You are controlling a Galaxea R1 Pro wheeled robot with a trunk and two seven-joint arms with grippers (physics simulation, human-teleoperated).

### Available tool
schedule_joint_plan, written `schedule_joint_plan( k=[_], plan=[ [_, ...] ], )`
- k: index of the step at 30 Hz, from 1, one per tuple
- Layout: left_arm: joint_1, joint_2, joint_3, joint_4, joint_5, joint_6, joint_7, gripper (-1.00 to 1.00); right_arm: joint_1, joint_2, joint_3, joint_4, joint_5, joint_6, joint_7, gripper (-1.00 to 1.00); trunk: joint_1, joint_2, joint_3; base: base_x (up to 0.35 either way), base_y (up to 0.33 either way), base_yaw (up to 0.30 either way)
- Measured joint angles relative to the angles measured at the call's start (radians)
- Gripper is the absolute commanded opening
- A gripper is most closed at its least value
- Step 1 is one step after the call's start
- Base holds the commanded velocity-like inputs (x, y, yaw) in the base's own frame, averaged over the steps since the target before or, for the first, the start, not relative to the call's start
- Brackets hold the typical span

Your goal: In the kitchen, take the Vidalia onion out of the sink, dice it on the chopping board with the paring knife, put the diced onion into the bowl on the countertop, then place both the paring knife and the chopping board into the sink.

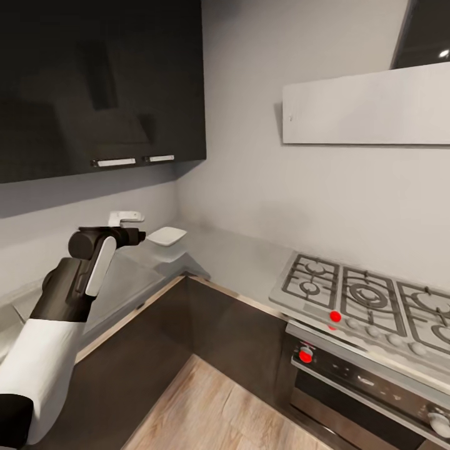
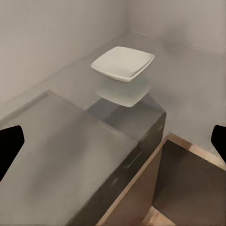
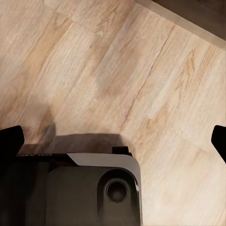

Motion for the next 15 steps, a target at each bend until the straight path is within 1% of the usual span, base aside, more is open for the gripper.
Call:
schedule_joint_plan(
  k=[3,4,5,6,7,10,12,14,15],
  plan=[
    [0.000,0.002,0.002,0.044,-0.002,-0.001,0.001,1.00,0.000,0.002,0.000,0.000,0.000,0.000,0.000,1.00,0.000,0.000,0.000,0.017,-0.005,0.000],
    [0.000,0.002,0.004,0.078,-0.003,-0.003,0.001,1.00,0.000,0.004,0.000,0.000,0.000,0.000,0.000,1.00,0.000,0.000,0.000,0.005,-0.001,0.000],
    [-0.002,0.002,0.006,0.146,-0.006,-0.006,0.003,1.00,0.000,0.009,0.001,0.000,0.000,0.001,-0.001,1.00,0.000,0.000,0.000,0.003,-0.001,0.000],
    [-0.010,0.001,0.007,0.177,-0.007,-0.008,0.004,1.00,0.000,0.010,0.000,-0.001,0.000,0.001,-0.001,1.00,0.000,0.000,0.000,0.002,-0.001,0.000],
    [-0.017,0.001,0.007,0.191,-0.008,-0.009,0.004,1.00,0.000,0.010,0.000,-0.001,0.000,0.001,-0.001,1.00,0.000,0.000,0.000,0.002,0.000,0.000],
    [-0.068,0.003,0.008,0.254,-0.009,-0.010,0.006,1.00,0.000,0.011,0.000,-0.001,0.000,0.001,0.000,1.00,0.000,0.000,0.000,0.000,0.000,0.000],
    [-0.133,0.004,0.010,0.343,-0.010,-0.010,0.009,1.00,0.000,0.013,0.000,-0.001,0.000,0.001,0.000,1.00,0.000,0.000,0.000,0.000,0.000,0.000],
    [-0.169,0.004,0.010,0.391,-0.010,-0.010,0.010,1.00,0.000,0.013,0.000,-0.001,0.000,0.001,0.000,1.00,0.000,0.000,0.000,0.000,0.000,0.000],
    [-0.249,0.003,0.011,0.512,-0.012,-0.012,0.011,1.00,0.000,0.013,0.000,-0.001,0.000,0.001,0.000,1.00,0.000,0.000,0.000,0.000,0.000,0.000]
  ],
)
